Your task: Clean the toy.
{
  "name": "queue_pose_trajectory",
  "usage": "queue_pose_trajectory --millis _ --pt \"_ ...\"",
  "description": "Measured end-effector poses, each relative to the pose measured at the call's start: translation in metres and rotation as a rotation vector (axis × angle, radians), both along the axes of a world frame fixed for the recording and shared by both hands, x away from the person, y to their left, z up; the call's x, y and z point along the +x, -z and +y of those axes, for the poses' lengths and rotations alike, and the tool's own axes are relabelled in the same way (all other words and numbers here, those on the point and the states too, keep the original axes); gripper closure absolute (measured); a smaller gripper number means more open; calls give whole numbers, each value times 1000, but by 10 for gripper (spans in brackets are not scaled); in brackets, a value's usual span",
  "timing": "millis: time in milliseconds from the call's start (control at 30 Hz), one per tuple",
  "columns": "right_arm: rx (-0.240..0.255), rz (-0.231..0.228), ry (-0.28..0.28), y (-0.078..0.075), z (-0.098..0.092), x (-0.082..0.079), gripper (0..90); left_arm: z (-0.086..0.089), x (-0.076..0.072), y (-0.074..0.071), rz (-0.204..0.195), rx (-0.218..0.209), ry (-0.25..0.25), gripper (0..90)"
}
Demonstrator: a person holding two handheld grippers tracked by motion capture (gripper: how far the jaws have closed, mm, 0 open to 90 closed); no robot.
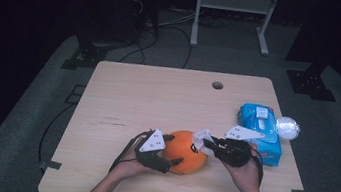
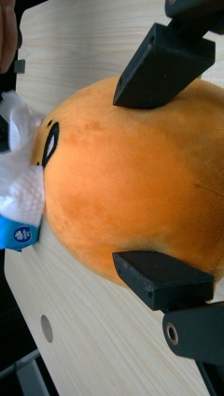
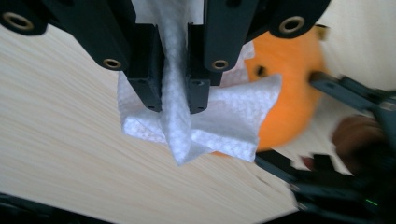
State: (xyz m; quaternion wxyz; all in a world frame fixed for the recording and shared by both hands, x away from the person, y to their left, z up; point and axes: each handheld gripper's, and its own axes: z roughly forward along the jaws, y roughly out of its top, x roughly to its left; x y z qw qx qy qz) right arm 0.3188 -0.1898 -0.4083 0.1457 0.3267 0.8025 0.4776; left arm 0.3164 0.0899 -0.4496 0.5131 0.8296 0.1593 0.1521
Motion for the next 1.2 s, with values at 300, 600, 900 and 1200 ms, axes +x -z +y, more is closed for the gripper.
queue_pose_trajectory --millis 300,600,900,1200 --pt "-26 32 7 9 -3 6 773 1 0 1 8 2 0 205" --pt "17 32 -2 2 -7 3 773 6 2 2 27 -3 -1 205" --pt "-21 71 24 10 -10 9 770 6 2 3 32 -6 -4 205" --pt "13 27 -53 -4 16 3 770 2 0 -1 35 2 7 198"
